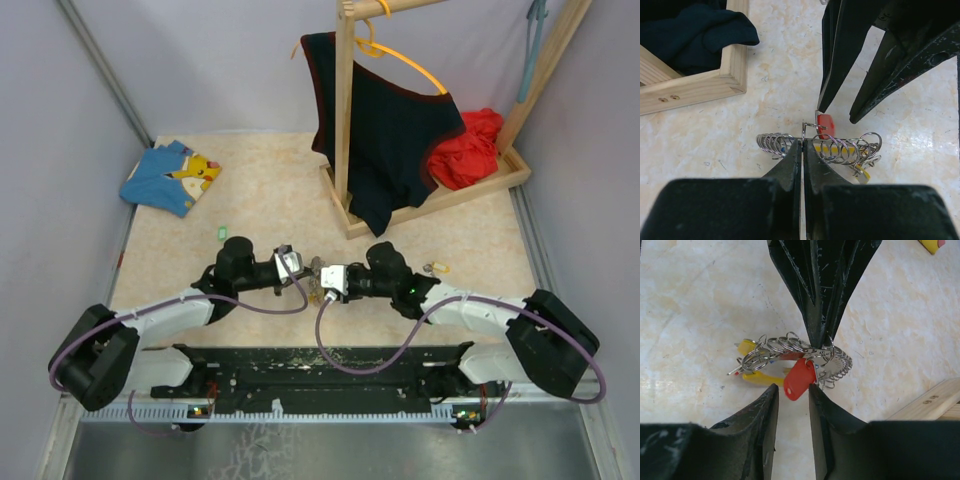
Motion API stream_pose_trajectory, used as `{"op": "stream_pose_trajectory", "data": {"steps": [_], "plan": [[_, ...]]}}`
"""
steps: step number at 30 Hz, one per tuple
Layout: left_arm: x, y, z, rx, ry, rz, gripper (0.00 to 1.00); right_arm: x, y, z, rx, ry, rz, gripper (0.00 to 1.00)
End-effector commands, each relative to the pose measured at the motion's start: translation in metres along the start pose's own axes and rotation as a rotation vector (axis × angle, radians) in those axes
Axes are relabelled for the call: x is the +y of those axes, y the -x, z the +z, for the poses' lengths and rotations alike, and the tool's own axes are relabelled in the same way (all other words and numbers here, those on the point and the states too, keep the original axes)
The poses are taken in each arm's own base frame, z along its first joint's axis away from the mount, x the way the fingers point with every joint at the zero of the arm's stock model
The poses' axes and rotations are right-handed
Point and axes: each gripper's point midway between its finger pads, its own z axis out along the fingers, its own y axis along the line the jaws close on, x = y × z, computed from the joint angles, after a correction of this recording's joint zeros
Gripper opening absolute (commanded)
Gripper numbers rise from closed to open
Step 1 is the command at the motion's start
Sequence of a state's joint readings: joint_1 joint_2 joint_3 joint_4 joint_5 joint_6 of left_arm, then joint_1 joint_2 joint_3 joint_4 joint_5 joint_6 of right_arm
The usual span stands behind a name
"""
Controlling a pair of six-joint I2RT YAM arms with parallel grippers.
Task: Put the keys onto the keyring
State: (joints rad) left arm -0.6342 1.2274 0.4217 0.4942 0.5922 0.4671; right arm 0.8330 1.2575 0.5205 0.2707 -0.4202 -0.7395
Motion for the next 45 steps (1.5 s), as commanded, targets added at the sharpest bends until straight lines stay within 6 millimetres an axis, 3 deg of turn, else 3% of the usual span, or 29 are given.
{"op": "stream_pose_trajectory", "data": {"steps": [1,4,10,24,41,45], "plan": [[0.004,0.016,-0.003,-0.062,0.014,0.031,0.01,-0.02,0.028,-0.009,-0.119,-0.092,0.029,0.34],[0.005,0.016,-0.002,-0.063,0.016,0.03,0.01,-0.03,0.042,-0.014,-0.188,-0.145,0.049,0.39],[0.005,0.016,-0.002,-0.066,0.02,0.028,0.01,-0.036,0.051,-0.011,-0.279,-0.194,0.1,0.39],[0.003,0.021,-0.005,-0.093,0.02,0.043,0.01,-0.032,0.023,-0.001,-0.271,-0.186,0.204,0.39],[-0.002,0.025,-0.006,-0.121,0.0,0.051,0.01,-0.024,0.026,0.013,-0.331,-0.108,0.235,0.34],[-0.001,0.026,-0.008,-0.125,0.009,0.056,0.01,-0.024,0.024,0.014,-0.325,-0.111,0.238,0.24]]}}
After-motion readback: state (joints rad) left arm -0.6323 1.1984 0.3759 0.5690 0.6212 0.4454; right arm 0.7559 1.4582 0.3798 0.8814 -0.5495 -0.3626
